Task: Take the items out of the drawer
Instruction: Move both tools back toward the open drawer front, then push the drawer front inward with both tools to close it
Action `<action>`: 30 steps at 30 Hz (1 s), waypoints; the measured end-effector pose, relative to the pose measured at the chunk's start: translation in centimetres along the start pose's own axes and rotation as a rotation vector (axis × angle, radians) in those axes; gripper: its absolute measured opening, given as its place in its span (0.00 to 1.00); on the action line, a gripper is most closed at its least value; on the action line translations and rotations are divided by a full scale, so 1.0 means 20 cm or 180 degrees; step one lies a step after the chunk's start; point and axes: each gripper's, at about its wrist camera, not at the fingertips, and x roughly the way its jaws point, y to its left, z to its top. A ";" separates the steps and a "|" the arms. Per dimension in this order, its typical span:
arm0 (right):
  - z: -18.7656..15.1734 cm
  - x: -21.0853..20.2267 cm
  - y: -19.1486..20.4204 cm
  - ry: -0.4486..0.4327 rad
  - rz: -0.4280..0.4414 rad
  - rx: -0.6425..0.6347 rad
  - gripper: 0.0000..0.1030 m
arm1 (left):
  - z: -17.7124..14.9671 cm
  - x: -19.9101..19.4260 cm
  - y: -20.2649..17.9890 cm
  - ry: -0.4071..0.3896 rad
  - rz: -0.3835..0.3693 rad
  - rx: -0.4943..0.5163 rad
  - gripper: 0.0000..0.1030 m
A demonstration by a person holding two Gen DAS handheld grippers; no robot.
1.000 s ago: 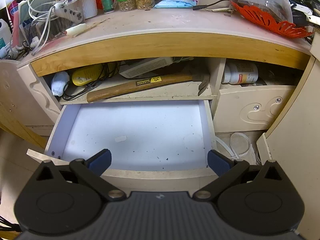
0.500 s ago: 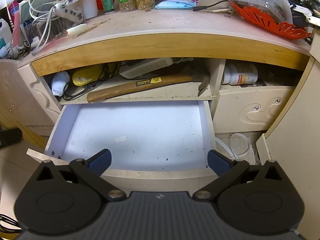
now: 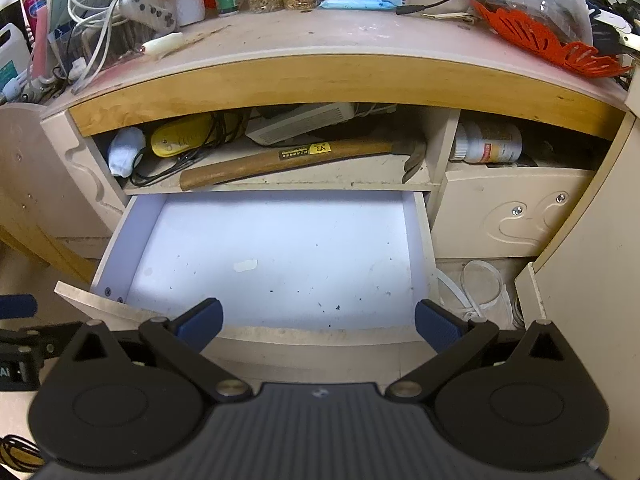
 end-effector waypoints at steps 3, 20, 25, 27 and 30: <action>-0.01 0.01 0.00 0.0076 0.0007 -0.0010 1.00 | 0.00 0.01 -0.01 0.0018 0.0010 0.0003 0.84; -0.08 0.09 0.00 0.0632 0.0077 0.0083 1.00 | -0.02 0.09 -0.02 0.0248 0.0035 0.0026 0.84; -0.09 0.13 -0.02 0.0656 0.0046 0.0142 1.00 | -0.04 0.18 -0.02 0.0266 0.0051 -0.0004 0.84; -0.10 0.15 -0.02 0.0676 0.0031 0.0141 1.00 | -0.05 0.21 -0.02 0.0273 0.0057 -0.0017 0.84; -0.11 0.18 -0.03 0.0667 0.0017 0.0139 1.00 | -0.06 0.26 -0.03 0.0271 0.0052 -0.0010 0.84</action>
